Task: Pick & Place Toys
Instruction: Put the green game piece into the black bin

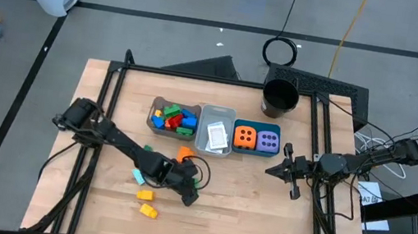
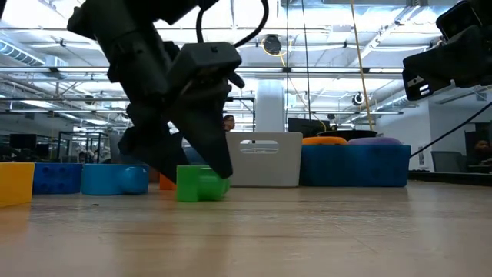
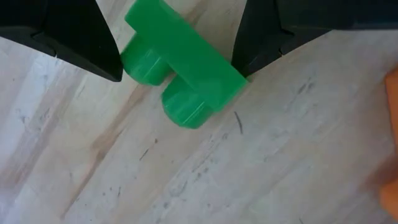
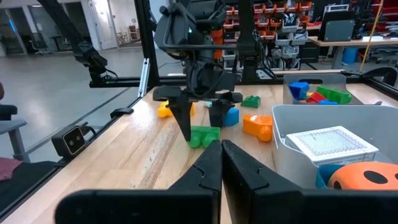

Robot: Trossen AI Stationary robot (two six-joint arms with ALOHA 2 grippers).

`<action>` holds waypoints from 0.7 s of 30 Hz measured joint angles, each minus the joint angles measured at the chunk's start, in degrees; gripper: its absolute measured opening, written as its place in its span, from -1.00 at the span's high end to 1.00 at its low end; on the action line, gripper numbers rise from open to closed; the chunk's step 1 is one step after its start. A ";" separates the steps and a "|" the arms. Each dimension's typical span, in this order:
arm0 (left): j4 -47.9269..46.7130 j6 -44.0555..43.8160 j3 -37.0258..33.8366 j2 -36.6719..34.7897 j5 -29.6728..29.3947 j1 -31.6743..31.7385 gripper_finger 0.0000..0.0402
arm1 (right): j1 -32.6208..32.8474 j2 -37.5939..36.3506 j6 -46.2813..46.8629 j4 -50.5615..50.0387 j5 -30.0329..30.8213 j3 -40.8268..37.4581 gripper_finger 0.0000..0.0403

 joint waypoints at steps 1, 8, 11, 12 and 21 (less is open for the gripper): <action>-0.01 0.00 0.04 0.26 0.21 0.00 -0.54 | 0.00 0.00 0.00 -0.02 0.00 0.00 0.98; -4.10 0.07 0.17 0.62 0.66 0.06 -0.53 | 0.00 0.00 0.00 -0.02 0.00 0.00 0.99; -4.13 0.01 0.17 0.62 0.86 0.11 -0.44 | 0.00 0.02 0.00 -0.02 0.00 0.00 0.99; -4.04 0.05 0.17 0.62 0.94 0.11 -0.38 | 0.00 0.00 0.00 -0.01 0.00 0.00 0.98; -2.22 7.44 0.17 0.56 1.69 0.17 0.15 | 0.00 0.02 0.00 -0.02 -0.02 0.00 0.99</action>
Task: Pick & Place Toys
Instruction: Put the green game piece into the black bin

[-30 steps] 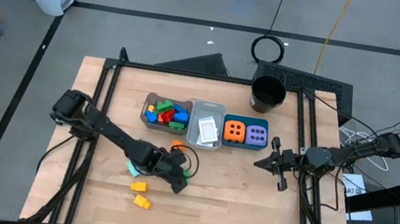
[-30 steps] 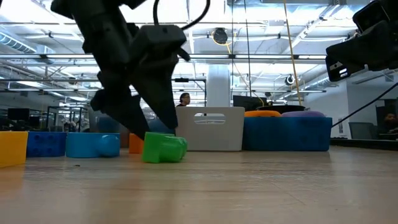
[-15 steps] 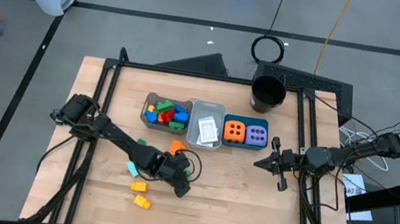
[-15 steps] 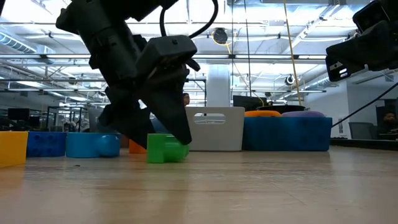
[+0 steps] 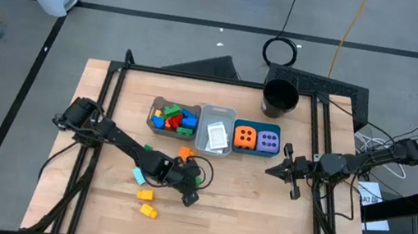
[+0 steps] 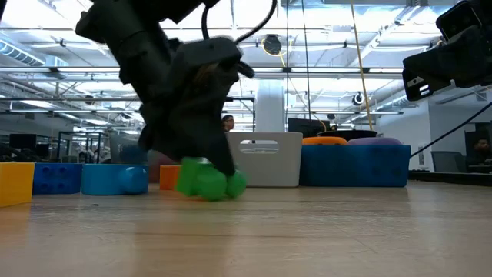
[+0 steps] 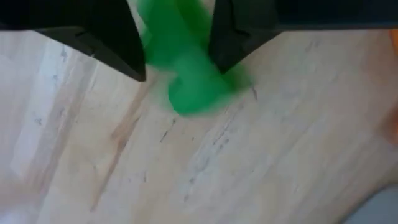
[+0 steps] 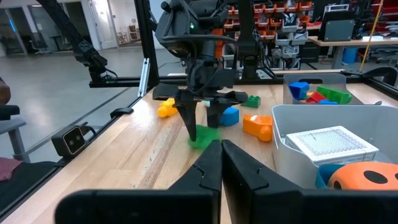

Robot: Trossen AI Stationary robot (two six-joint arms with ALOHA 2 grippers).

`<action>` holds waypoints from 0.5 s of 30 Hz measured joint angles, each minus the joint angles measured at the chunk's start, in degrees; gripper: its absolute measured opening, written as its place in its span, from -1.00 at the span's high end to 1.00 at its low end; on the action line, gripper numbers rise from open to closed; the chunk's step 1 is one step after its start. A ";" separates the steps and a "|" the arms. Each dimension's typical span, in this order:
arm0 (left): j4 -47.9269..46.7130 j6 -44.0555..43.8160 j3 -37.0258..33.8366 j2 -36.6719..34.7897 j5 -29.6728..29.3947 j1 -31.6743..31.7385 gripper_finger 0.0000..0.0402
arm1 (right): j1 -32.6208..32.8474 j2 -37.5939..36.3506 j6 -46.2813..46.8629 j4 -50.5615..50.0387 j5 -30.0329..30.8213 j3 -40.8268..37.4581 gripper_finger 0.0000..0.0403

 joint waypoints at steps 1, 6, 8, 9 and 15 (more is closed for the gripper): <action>0.60 1.65 -0.10 0.09 0.22 0.00 0.17 | 0.00 0.00 0.00 0.00 0.02 0.00 0.99; 3.93 6.58 -0.26 0.33 1.78 -0.07 0.25 | 0.00 0.00 0.00 0.00 0.02 0.00 0.98; 4.14 6.94 -0.26 0.33 1.87 -0.07 0.30 | 0.00 -0.02 0.00 0.00 0.02 0.00 0.99; 4.21 7.10 -0.26 0.33 1.87 -0.07 0.33 | 0.00 0.00 0.00 0.00 0.02 0.00 0.99; 5.26 8.30 -0.16 0.20 1.66 -0.01 0.64 | 0.00 -0.02 0.00 0.00 0.02 0.00 0.98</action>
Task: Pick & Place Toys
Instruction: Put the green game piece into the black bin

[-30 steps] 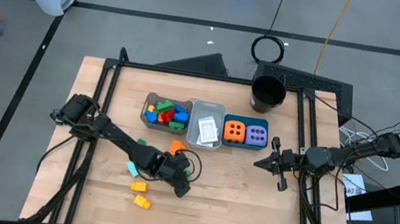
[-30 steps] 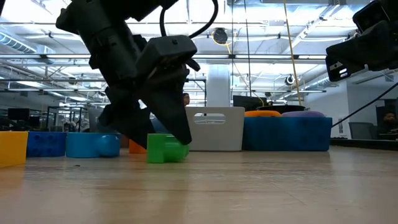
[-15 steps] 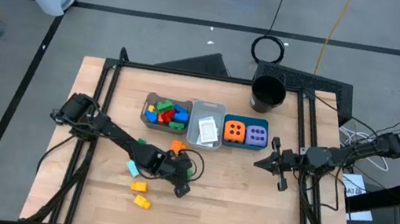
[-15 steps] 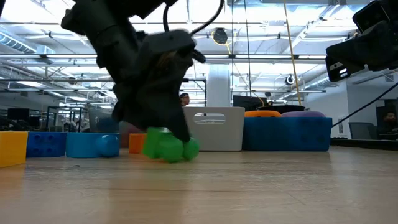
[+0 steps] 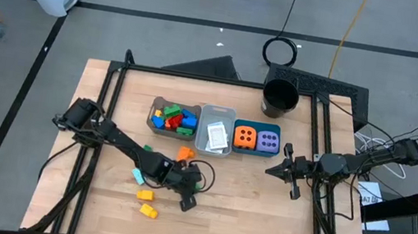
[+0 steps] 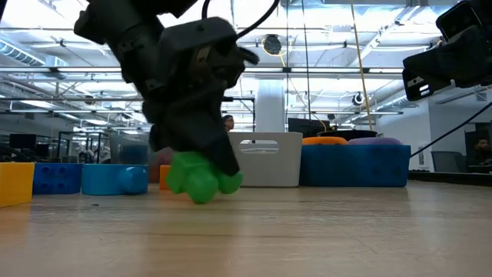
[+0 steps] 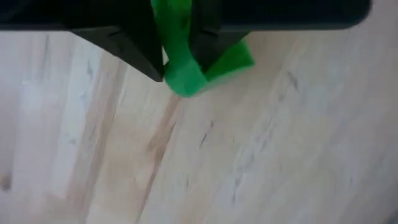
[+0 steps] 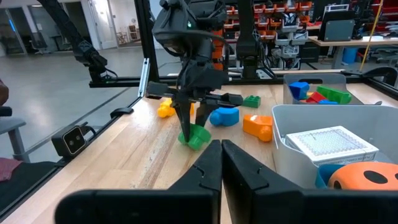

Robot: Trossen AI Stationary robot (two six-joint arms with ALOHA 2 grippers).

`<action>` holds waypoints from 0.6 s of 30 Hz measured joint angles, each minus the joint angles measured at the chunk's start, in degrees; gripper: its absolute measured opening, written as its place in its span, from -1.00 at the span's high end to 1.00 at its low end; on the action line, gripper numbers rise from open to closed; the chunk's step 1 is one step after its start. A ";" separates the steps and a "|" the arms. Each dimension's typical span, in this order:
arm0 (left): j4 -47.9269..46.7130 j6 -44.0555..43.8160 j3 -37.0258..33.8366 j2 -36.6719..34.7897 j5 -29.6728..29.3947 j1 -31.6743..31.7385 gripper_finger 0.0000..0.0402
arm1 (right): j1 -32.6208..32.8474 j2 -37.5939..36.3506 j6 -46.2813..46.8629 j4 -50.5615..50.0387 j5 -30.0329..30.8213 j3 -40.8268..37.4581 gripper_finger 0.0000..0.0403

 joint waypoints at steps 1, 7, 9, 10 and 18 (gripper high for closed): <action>0.34 0.57 0.03 -0.16 -0.12 0.07 0.70 | 0.00 0.02 0.00 0.00 0.00 0.00 0.98; -1.31 5.65 -0.30 -4.92 -0.82 0.36 0.93 | 0.00 0.06 0.00 0.10 0.00 0.00 0.99; -1.70 7.28 -0.21 -8.07 -1.44 0.31 0.94 | 0.00 0.13 0.00 0.20 -0.01 0.00 0.98; -2.57 7.93 -0.13 -10.06 -2.36 0.31 0.94 | 0.00 0.13 0.00 0.27 0.00 0.00 0.98; -11.56 14.06 -0.08 -24.01 -13.66 -0.18 0.93 | 0.00 0.13 0.00 0.39 0.00 0.00 0.99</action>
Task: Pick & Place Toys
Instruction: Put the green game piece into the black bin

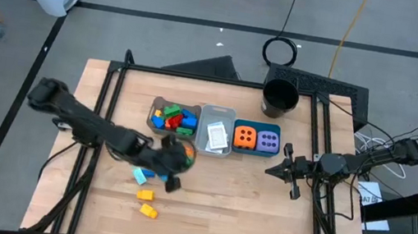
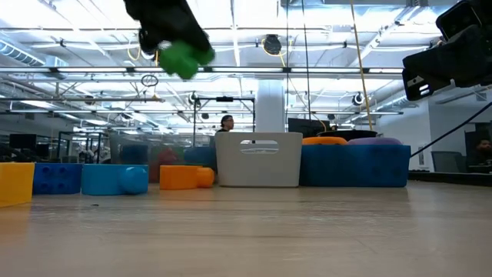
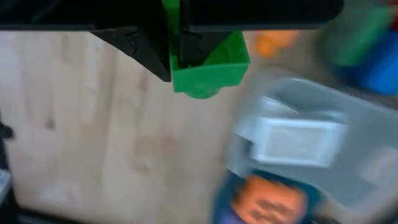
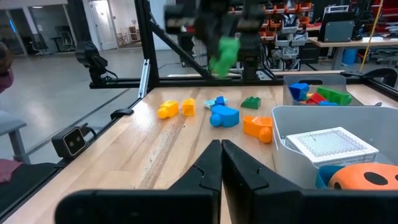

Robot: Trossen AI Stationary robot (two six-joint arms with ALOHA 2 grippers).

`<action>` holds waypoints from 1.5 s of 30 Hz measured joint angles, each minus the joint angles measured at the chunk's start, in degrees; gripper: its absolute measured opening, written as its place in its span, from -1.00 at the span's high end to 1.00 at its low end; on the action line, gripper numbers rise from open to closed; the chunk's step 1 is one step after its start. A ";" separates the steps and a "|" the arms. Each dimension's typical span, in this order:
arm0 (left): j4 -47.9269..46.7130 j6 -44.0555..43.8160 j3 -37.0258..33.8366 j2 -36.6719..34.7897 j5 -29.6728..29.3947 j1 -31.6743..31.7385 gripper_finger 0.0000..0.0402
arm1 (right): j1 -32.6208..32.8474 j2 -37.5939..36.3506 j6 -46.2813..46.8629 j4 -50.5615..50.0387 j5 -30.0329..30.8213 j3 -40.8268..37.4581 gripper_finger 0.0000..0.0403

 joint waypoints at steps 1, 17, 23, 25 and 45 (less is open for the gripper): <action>-1.18 0.57 0.00 -1.66 -1.89 0.03 0.94 | -0.02 0.00 0.00 0.02 0.00 0.00 0.99; -16.24 5.13 -0.03 -17.12 -10.00 10.96 0.94 | 0.00 0.00 0.00 0.04 0.00 0.00 0.98; -15.61 5.17 -4.27 -14.98 -6.54 17.24 0.84 | 0.00 0.00 0.00 0.04 0.00 0.00 0.99; -13.56 5.22 -6.25 -14.39 -4.66 19.36 0.85 | 0.00 0.02 0.00 0.04 -0.02 0.00 0.98; 10.81 6.77 -21.27 -9.05 6.78 29.28 0.93 | -0.01 0.06 0.00 0.07 0.00 0.00 0.98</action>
